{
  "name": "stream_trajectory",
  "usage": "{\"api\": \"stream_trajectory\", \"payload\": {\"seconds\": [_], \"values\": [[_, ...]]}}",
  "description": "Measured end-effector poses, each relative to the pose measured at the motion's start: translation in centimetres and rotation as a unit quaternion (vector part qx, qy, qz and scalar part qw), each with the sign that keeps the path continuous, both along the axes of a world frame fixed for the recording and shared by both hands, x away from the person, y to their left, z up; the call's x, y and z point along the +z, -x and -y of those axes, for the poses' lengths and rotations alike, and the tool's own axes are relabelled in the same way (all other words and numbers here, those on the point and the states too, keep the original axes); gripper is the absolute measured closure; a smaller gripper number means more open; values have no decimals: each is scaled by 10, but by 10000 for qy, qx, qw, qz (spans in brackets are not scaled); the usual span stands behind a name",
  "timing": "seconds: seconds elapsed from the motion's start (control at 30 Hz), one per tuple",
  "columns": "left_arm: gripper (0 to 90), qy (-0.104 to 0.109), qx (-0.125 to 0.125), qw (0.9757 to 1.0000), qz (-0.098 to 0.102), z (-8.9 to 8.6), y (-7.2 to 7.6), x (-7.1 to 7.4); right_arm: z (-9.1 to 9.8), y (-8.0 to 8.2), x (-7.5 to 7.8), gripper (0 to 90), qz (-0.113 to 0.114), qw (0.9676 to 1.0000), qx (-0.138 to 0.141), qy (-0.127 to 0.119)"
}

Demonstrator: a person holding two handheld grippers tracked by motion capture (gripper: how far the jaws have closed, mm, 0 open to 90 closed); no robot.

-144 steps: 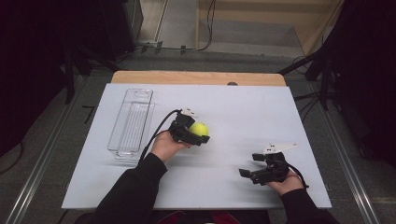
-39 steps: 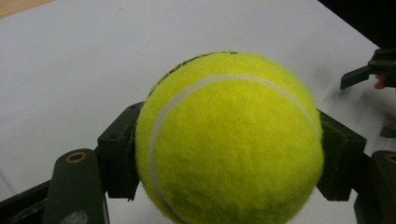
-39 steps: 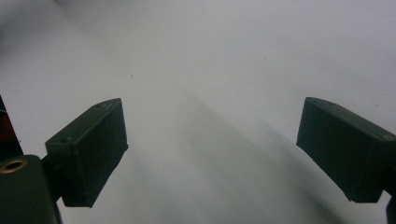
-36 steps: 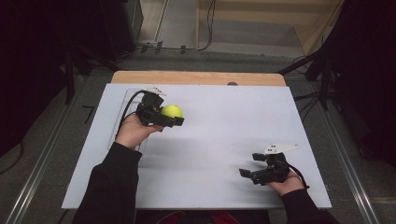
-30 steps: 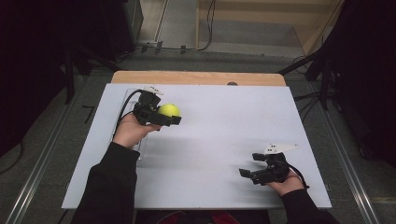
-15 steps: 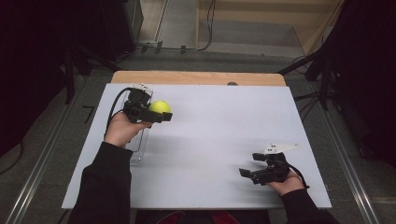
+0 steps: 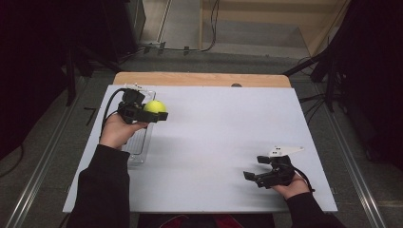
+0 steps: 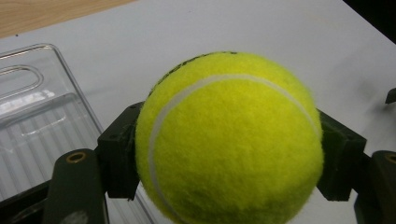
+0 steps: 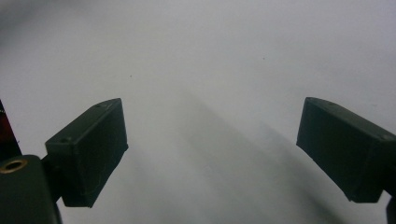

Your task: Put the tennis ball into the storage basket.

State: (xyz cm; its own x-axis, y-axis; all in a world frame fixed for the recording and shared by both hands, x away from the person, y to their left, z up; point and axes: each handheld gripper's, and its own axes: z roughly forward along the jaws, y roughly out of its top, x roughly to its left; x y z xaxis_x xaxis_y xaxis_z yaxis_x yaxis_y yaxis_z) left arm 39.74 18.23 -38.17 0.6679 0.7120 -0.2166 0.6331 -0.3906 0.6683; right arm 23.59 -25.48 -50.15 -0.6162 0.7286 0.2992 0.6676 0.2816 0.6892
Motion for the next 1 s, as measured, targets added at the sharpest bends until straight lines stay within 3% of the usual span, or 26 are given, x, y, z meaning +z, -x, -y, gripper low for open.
{"api": "stream_trajectory", "payload": {"seconds": [0.43,1.0], "values": [[257,27,270,9996,47,-16,-3,1,0,0,0,70,4,10000,6,2],[257,33,732,9973,83,-40,-6,0,0,0,0,69,6,10000,4,12]]}}
